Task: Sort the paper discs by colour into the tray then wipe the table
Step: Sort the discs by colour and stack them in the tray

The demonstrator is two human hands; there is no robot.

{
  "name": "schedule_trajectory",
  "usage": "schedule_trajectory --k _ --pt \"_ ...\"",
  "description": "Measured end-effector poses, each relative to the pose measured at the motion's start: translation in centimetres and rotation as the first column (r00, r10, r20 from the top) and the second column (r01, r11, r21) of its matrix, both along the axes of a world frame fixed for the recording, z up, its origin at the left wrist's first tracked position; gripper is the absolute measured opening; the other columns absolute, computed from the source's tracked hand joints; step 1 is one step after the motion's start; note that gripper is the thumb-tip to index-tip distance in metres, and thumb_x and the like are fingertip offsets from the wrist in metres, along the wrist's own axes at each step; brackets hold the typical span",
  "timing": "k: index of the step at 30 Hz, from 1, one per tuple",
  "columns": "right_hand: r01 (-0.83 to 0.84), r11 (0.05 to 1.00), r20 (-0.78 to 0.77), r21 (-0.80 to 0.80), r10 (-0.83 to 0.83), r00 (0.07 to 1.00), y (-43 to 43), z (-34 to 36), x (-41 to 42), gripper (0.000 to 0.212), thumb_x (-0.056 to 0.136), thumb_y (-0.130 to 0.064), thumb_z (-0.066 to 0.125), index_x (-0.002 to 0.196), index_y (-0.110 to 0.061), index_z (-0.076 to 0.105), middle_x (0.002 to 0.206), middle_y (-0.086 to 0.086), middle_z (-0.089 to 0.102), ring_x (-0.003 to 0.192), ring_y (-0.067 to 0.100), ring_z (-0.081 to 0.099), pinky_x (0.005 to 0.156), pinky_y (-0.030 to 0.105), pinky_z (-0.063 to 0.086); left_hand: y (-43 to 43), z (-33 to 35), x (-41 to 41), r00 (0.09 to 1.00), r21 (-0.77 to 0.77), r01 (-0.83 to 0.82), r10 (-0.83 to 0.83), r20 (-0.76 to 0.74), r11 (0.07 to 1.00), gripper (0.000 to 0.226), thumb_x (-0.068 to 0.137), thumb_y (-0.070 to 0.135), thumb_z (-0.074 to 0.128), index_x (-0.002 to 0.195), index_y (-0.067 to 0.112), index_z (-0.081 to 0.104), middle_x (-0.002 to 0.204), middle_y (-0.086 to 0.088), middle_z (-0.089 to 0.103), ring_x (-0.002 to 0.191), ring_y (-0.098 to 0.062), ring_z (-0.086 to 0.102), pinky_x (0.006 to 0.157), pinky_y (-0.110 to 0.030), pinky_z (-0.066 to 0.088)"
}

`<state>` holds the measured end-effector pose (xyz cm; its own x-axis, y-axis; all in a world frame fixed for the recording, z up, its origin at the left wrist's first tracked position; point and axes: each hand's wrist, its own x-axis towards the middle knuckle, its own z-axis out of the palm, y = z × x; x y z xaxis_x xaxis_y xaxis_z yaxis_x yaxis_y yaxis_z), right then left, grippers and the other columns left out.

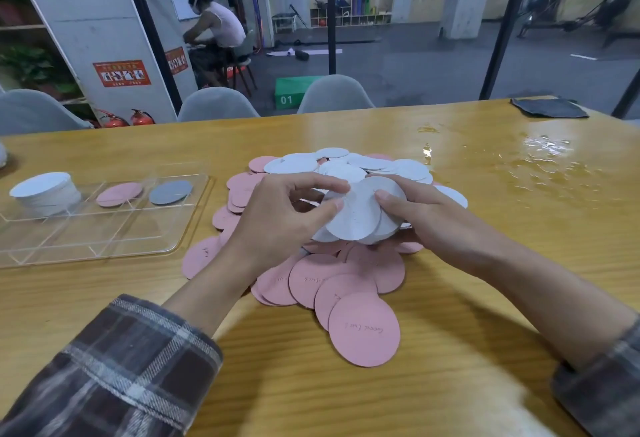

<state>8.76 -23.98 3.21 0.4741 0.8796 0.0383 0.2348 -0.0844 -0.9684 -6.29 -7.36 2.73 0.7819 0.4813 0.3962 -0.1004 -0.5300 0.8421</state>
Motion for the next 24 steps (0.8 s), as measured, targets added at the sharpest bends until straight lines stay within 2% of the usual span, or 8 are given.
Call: schedule_trajectory --k 2,4,6,9,14,17,21,24 --pt "0.013 1.0 -0.033 -0.013 -0.013 0.999 -0.1 0.2 -0.1 0.028 0.11 -0.027 0.044 0.13 -0.025 0.063 0.094 0.002 0.07 0.072 0.017 0.064 0.052 0.025 0.039 -0.2 0.3 -0.2 0.999 -0.053 0.037 -0.037 0.004 0.998 0.024 0.09 -0.001 0.076 0.11 0.012 0.08 0.111 0.008 0.079 0.102 -0.01 0.075 0.087 -0.027 0.061" --pt "0.019 0.999 -0.044 -0.026 -0.02 0.999 -0.2 0.2 -0.2 0.028 0.11 -0.031 0.043 0.129 -0.031 0.064 0.098 -0.003 0.073 0.078 0.017 0.07 0.056 0.024 0.045 -0.3 0.4 -0.3 0.999 -0.073 0.034 -0.033 0.011 0.997 0.025 0.088 0.0 0.078 0.109 0.013 0.081 0.111 0.008 0.079 0.1 -0.006 0.074 0.089 -0.024 0.059" --pt "0.029 0.999 -0.036 -0.026 -0.03 0.999 -0.3 0.3 -0.4 0.03 0.11 -0.034 0.041 0.128 -0.034 0.065 0.103 -0.001 0.075 0.084 0.021 0.074 0.063 0.028 0.049 -0.3 0.2 -0.2 1.0 -0.069 -0.012 0.013 0.014 0.998 0.021 0.085 0.006 0.083 0.103 0.017 0.082 0.106 0.009 0.079 0.093 -0.008 0.073 0.086 -0.025 0.06" --pt "0.054 0.998 -0.023 -0.023 -0.055 0.998 -0.2 0.1 -0.5 0.032 0.11 -0.04 0.039 0.125 -0.037 0.068 0.11 0.002 0.073 0.084 0.019 0.073 0.059 0.028 0.044 -0.7 0.0 -0.1 0.998 -0.065 -0.054 0.055 0.018 0.996 0.019 0.08 0.013 0.089 0.096 0.019 0.082 0.103 0.009 0.079 0.089 -0.014 0.074 0.087 -0.033 0.062" --pt "0.065 0.998 -0.1 -0.012 -0.066 0.993 0.0 0.1 -0.4 0.037 0.107 -0.05 0.04 0.121 -0.035 0.07 0.113 0.002 0.076 0.096 0.026 0.076 0.064 0.03 0.048 -1.2 -0.2 0.3 0.991 -0.028 -0.112 0.114 0.073 0.993 0.019 0.077 0.019 0.091 0.094 0.021 0.082 0.098 0.011 0.078 0.084 -0.013 0.072 0.078 -0.024 0.058" --pt "0.052 0.997 -0.073 -0.053 -0.056 0.996 0.0 0.1 -0.4 0.045 0.1 -0.066 0.038 0.125 -0.042 0.066 0.116 -0.006 0.075 0.102 0.022 0.075 0.071 0.029 0.05 -1.5 -0.4 0.5 0.989 -0.01 -0.118 0.119 0.086 0.993 0.019 0.077 0.021 0.092 0.093 0.021 0.082 0.095 0.013 0.078 0.083 -0.017 0.072 0.074 -0.023 0.058" --pt "-0.02 0.998 0.0 -0.055 0.02 1.0 -0.2 0.2 -0.7 0.031 0.106 -0.051 0.043 0.126 -0.042 0.063 0.113 -0.007 0.075 0.1 0.021 0.075 0.083 0.035 0.054 -1.8 -0.6 0.7 0.988 0.016 -0.115 0.112 0.104 0.993 0.019 0.078 0.021 0.092 0.094 0.022 0.082 0.092 0.011 0.079 0.079 -0.019 0.072 0.077 -0.035 0.062" --pt "-0.028 0.998 0.017 -0.056 0.029 0.999 -0.2 0.4 -0.8 0.026 0.108 -0.04 0.045 0.129 -0.038 0.062 0.111 -0.004 0.076 0.096 0.024 0.076 0.076 0.029 0.052 -1.7 -0.6 0.7 0.987 0.054 -0.123 0.116 0.115 0.991 0.015 0.08 0.021 0.09 0.093 0.021 0.083 0.091 0.012 0.079 0.081 -0.019 0.073 0.078 -0.036 0.061"
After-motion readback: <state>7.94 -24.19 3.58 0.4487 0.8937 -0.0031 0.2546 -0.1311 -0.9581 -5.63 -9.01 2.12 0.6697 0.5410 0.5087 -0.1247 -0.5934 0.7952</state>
